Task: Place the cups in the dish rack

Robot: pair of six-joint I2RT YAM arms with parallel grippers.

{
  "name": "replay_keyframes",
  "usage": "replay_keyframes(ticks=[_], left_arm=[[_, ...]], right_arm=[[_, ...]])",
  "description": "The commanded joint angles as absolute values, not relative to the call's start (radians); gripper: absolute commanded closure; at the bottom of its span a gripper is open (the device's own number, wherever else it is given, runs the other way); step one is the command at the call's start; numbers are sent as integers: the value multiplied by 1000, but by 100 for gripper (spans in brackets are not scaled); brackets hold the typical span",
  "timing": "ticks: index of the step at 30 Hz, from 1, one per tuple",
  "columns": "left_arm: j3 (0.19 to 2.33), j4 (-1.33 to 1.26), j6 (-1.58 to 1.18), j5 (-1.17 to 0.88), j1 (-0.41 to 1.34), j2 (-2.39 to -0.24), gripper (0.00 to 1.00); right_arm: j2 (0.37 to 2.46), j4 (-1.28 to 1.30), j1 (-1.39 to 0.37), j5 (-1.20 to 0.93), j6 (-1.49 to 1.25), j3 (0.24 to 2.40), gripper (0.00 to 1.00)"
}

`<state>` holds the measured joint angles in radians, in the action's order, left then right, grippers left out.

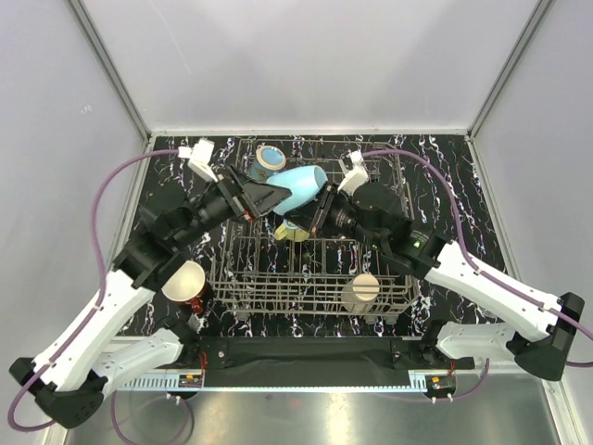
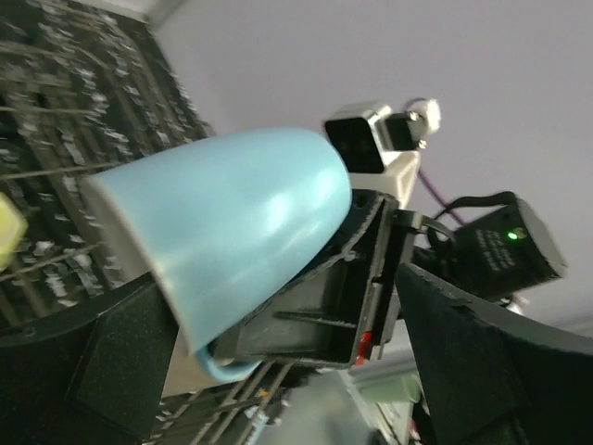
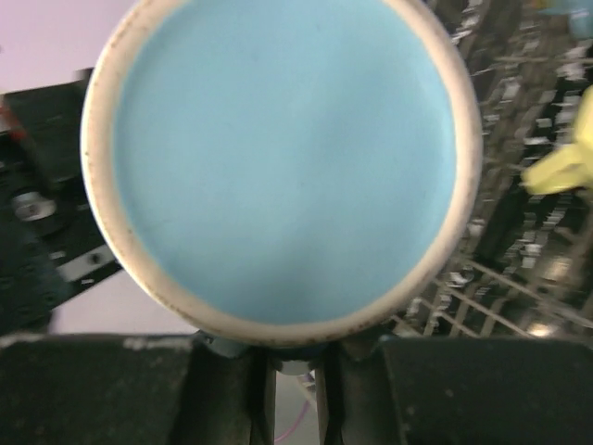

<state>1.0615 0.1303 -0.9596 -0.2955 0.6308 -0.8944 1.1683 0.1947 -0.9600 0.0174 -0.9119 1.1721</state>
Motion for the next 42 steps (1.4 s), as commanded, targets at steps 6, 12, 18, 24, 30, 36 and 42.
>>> replay_keyframes(ticks=[6,12,18,24,30,36,42], left_arm=[[1227,429,-602,224,630,-709,1],[1261,543,-523,270,632,-719,1],[1201,590,-468,244,632,-715,1],[1232,640,-453,230,630,-758,1],[1239,606,-465,183,630,-787,1],[1233,594,-482,176,630,-781,1],[1238,598,-463,183,630,-784,1]], right_arm=[[1259,515,-760,203,-716,1388,100],[1413,681,-606,305,-537,1538,100],[1587,735,-529,388,-370,1644,100],[1693,723,-488,410,-288,1689,100],[1718,672,-466,387,-256,1680,100],[1758,663,-431,337,-236,1697,100],[1793,638,-405,307,-212,1707,100]])
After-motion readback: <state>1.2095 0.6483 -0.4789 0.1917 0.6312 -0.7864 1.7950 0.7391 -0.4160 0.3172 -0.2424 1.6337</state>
